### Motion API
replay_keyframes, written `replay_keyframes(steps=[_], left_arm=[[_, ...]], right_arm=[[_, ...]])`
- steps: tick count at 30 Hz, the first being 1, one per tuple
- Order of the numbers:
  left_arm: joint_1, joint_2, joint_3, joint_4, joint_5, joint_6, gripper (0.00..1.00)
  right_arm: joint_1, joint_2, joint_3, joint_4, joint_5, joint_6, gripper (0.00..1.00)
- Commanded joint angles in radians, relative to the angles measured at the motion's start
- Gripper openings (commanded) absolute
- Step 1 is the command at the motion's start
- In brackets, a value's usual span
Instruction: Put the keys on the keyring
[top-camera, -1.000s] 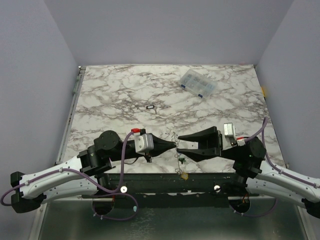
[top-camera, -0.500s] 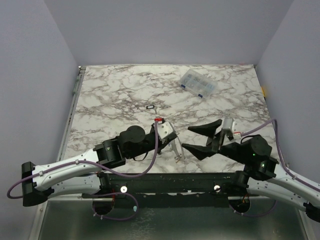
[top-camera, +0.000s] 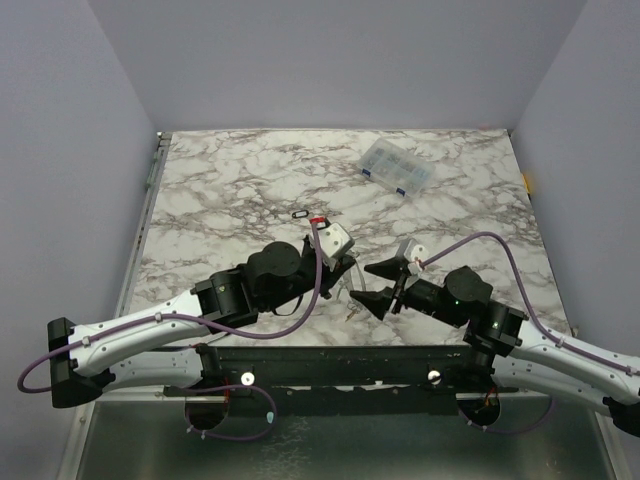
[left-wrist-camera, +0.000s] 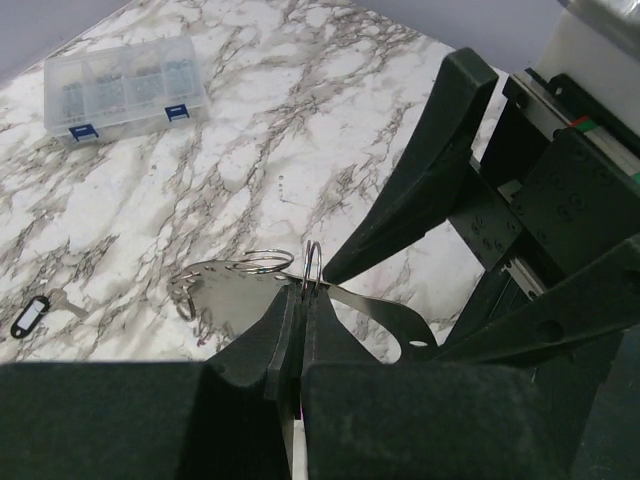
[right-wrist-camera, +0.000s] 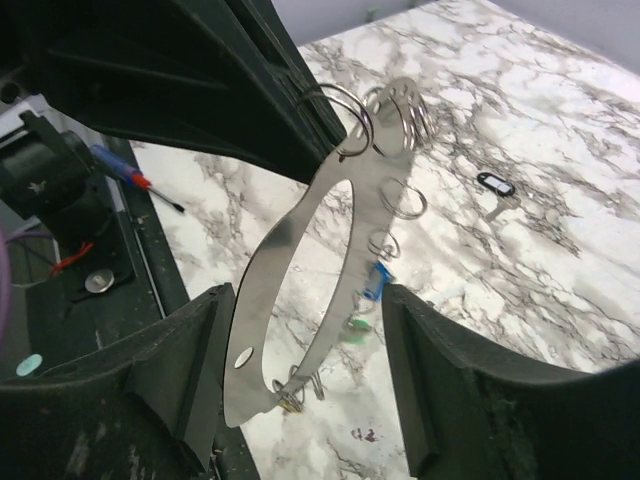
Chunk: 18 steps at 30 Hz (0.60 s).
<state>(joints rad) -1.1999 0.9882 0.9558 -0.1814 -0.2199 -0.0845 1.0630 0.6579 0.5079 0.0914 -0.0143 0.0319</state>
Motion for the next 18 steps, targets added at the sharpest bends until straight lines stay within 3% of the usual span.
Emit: replay_keyframes(steps=[1,6,8,18], left_arm=[[-0.003,-0.012,0.048,0.0,-0.042,-0.049,0.0],[-0.002,0.003,0.062,-0.001,-0.054,-0.049,0.0],[-0.002,0.011,0.065,-0.004,-0.056,-0.049,0.0],[0.0,0.044,0.07,-0.056,-0.113,-0.11,0.0]], right_arm=[[-0.002,0.047,-0.014,0.059,0.091,-0.013,0.56],[-0.002,0.098,-0.007,0.1,0.119,-0.023,0.14],[-0.002,0.104,-0.003,0.11,0.126,-0.036,0.03],[-0.001,0.06,0.042,0.041,0.184,-0.162,0.01]])
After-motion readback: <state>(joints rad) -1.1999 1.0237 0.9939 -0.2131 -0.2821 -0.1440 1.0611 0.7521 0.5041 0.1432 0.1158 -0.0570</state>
